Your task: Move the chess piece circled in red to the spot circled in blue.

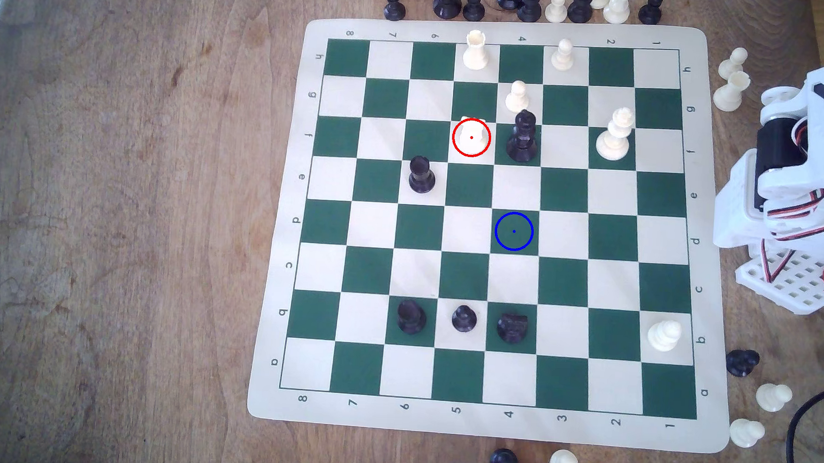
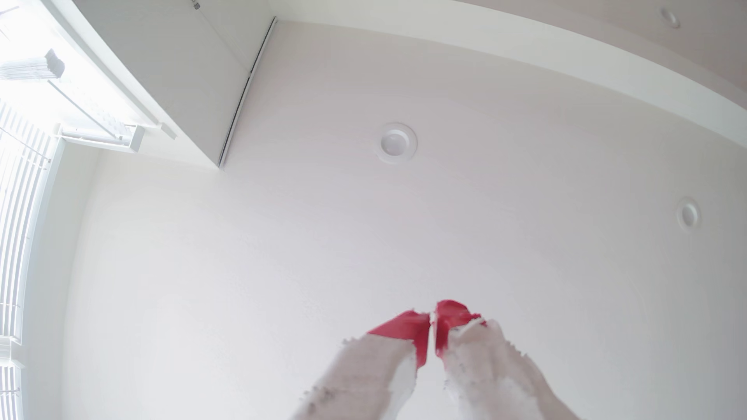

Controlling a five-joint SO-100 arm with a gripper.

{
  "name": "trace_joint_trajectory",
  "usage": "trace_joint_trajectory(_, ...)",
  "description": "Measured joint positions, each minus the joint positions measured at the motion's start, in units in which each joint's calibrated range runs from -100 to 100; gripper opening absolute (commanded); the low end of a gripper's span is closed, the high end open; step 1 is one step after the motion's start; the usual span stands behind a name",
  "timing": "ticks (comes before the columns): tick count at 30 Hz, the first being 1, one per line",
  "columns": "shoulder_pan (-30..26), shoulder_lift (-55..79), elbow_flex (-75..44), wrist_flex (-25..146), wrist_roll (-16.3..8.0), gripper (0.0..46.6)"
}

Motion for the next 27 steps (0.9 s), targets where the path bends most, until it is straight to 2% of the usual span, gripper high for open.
trace_joint_trajectory(5, 0.0, 0.0, 0.0, 0.24, 0.1, 0.2)
trace_joint_trajectory(10, 0.07, 0.0, 0.0, 10.44, -0.15, 0.2)
trace_joint_trajectory(15, 3.54, 0.0, -0.36, 27.49, -0.15, 0.2)
trace_joint_trajectory(18, 5.68, 0.0, -0.9, 44.94, -1.22, 0.2)
trace_joint_trajectory(22, 8.04, 0.0, -4.16, 63.51, -1.56, 5.2)
trace_joint_trajectory(24, 8.92, -0.08, -7.23, 75.78, -3.03, 3.9)
trace_joint_trajectory(25, 9.22, 0.0, -7.68, 78.8, -3.42, 0.9)
trace_joint_trajectory(27, 10.03, 1.34, -9.22, 83.98, -4.44, 0.3)
